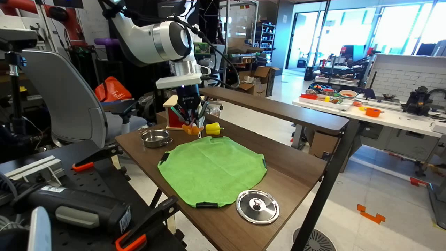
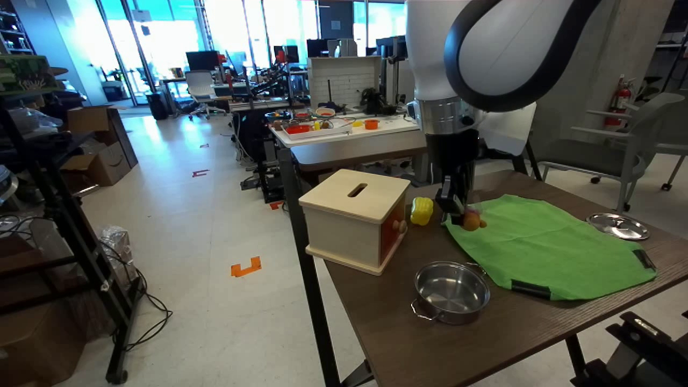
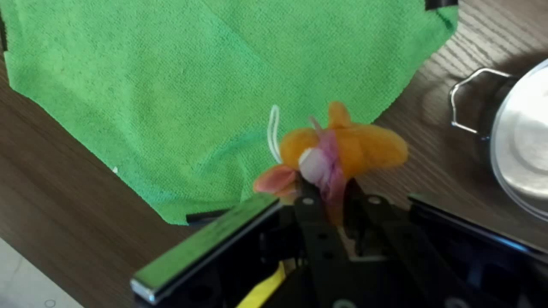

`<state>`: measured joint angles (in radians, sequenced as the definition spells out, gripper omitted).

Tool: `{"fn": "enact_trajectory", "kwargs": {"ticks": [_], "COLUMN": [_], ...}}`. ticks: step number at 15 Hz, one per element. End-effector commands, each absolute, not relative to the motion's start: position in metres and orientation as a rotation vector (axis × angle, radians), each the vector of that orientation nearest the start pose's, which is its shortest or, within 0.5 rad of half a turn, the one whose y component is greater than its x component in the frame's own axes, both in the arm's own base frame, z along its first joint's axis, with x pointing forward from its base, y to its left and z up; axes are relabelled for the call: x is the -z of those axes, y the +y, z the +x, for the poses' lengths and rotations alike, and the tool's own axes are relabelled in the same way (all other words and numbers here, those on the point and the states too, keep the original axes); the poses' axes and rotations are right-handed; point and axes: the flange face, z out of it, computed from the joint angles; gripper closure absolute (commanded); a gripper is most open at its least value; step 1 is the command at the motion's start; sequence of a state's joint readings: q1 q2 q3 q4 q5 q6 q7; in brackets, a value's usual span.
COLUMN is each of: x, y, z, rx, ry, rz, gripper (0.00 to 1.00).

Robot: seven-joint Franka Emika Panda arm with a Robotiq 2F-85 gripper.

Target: Put the orange plush in the silver pot and fold the left corner of the cloth

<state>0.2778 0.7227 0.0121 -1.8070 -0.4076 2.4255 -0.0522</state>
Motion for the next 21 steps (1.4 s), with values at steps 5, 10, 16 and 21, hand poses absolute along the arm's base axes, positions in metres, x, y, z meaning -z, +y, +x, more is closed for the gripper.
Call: {"fn": "enact_trajectory", "kwargs": {"ticks": [5, 10, 16, 21], "x": [-0.137, -0.127, -0.125, -0.123], "y": [0.169, 0.158, 0.153, 0.152], "z": [0.615, 0.619, 0.621, 0.618], "rx": [-0.03, -0.091, -0.123, -0.097], "ry": [-1.149, -1.124, -1.094, -1.084], "rz": [-3.068, -3.054, -3.052, -3.076], "gripper": [0.96, 0.37, 0.0, 0.0]}}
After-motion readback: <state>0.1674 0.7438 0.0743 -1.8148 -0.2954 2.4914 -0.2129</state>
